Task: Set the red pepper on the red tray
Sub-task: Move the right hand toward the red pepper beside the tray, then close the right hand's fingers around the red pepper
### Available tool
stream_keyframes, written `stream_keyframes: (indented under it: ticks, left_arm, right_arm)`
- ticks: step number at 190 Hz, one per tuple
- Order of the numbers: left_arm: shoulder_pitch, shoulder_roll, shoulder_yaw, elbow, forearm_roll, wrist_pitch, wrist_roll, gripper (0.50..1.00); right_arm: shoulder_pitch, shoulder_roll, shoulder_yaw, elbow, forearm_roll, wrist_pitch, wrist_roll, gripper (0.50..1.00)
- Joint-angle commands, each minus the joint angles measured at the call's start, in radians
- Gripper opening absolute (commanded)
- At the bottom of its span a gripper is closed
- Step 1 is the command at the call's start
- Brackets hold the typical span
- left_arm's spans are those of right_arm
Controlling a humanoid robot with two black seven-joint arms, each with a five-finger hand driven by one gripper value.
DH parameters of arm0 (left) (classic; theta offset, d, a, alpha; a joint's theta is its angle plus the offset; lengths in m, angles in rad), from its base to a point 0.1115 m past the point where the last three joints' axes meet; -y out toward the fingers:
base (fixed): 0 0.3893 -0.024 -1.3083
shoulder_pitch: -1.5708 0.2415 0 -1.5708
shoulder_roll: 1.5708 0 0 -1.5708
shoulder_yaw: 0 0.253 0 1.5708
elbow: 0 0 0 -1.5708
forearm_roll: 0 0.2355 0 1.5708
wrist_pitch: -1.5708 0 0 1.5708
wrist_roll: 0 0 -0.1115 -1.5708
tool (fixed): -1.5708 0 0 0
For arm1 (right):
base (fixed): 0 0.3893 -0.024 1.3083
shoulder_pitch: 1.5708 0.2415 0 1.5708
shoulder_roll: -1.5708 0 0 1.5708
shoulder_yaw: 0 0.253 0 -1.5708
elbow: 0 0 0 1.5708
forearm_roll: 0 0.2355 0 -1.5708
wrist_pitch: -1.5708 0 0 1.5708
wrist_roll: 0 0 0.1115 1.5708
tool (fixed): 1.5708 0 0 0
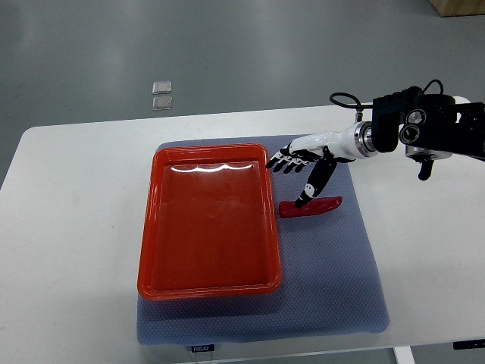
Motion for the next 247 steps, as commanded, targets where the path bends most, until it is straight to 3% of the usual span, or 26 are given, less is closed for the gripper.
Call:
stream_keyframes:
  ticks: [1, 106, 134, 164, 247]
  left_arm:
    - [0.000, 0.000, 0.000, 0.000, 0.000, 0.001, 0.000, 1.000]
    - [-0.001, 0.000, 0.002, 0.002, 0.000, 0.001, 0.000, 1.000]
    - [-0.001, 0.000, 0.000, 0.003, 0.000, 0.001, 0.000, 1.000]
    - [-0.001, 0.000, 0.000, 0.003, 0.000, 0.001, 0.000, 1.000]
    - [0.000, 0.000, 0.000, 0.005, 0.000, 0.002, 0.000, 1.000]
  right_arm:
    - [-0.002, 0.008, -0.018, 0.001, -0.018, -0.030, -0.004, 0.909]
    - [-0.122, 0.026, -0.021, -0.047, -0.159, -0.106, -0.004, 0.901]
    - [-0.131, 0.023, -0.021, -0.048, -0.179, -0.125, -0.004, 0.832]
    - [-0.137, 0.029, -0.021, -0.048, -0.202, -0.131, -0.004, 0.799]
    - [-0.155, 0.032, -0.021, -0.047, -0.219, -0.148, -0.002, 0.793]
